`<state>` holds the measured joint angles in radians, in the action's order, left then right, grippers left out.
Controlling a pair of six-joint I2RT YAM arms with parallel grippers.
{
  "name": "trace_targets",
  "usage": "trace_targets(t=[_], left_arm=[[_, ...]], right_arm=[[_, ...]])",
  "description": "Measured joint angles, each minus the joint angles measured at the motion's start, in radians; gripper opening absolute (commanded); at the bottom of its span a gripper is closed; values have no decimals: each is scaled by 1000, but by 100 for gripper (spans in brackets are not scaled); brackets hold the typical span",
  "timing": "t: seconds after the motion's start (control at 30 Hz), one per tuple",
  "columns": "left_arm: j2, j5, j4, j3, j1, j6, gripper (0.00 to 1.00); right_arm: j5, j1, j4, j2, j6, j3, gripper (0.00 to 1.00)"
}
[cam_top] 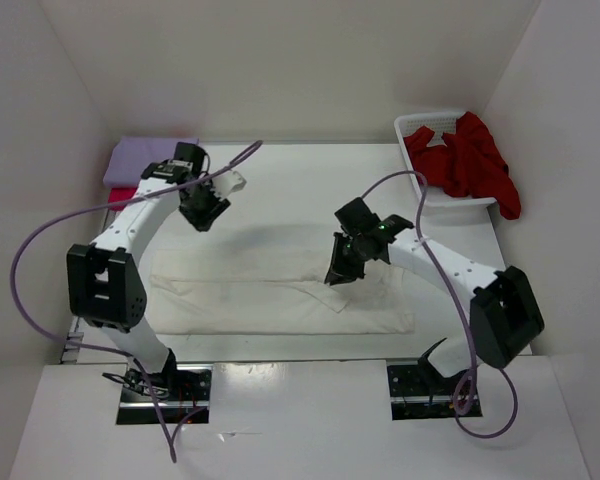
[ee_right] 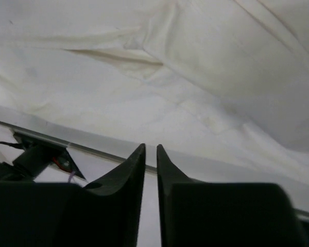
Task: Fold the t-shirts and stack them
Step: Fold the other side of the tshirt into a rectangle
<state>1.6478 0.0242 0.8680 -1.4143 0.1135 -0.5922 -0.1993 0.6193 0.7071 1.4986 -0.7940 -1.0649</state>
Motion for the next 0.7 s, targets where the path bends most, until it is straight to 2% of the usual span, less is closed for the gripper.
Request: trace_targets(t=[0.03,0.07,0.17,0.4,0.53,0.7], left_arm=[[29,39,0,-38,35,7,53],[61,80,2,-76,71,21,53],[162,193,2,-177,190,53,53],[447,388,-8,-396,455,131,57],[566,420,-23,-489,558,182,57],[620,397,-54,-567,596,234,59]], right_arm=[[8,0,14,-33,-11,14,27],[24,-3,29,-61,-24,28,39],[61,-40,82,-125,-61,71,60],[152,-299,134,-292,-106,198,61],[161,-321,125,-315,-111,235,61],[153,-321,101,-249,-111,274,61]])
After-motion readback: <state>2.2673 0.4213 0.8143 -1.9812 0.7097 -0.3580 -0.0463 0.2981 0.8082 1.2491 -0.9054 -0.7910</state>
